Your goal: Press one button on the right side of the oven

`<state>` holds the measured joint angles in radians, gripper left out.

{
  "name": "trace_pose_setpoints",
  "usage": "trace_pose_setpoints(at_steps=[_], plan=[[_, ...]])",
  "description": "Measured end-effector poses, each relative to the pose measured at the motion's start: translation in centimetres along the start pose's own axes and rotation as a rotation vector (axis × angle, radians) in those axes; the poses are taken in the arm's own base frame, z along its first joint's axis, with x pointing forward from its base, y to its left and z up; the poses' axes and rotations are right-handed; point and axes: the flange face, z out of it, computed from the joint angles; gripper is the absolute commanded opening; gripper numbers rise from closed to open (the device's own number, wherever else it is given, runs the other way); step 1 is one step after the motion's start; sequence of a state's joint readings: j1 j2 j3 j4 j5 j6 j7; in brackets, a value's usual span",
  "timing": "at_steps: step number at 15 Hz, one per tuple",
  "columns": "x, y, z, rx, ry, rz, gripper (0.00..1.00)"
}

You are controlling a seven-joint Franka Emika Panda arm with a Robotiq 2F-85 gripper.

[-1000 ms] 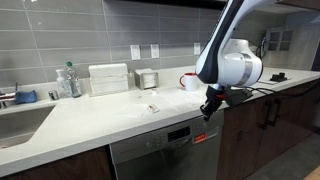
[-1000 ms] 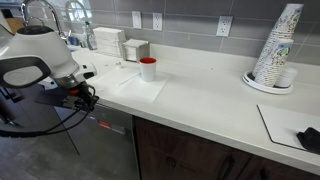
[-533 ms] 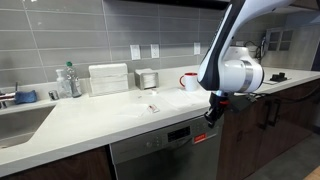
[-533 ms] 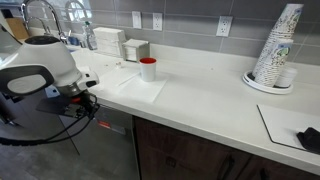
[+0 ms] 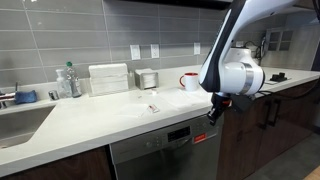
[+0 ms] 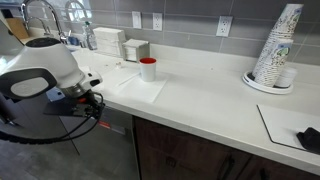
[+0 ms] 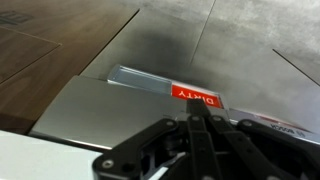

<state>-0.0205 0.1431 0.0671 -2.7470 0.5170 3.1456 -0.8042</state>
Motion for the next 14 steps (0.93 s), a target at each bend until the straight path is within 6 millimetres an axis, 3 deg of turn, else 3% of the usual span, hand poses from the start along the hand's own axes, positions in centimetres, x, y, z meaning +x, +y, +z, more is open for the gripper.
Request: trace_pose_setpoints(at_steps=[6, 14], plan=[[0.8, -0.7, 0.3, 0.007, 0.013, -0.080, 0.00], [0.8, -0.1, 2.0, -0.012, 0.037, -0.128, 0.00]])
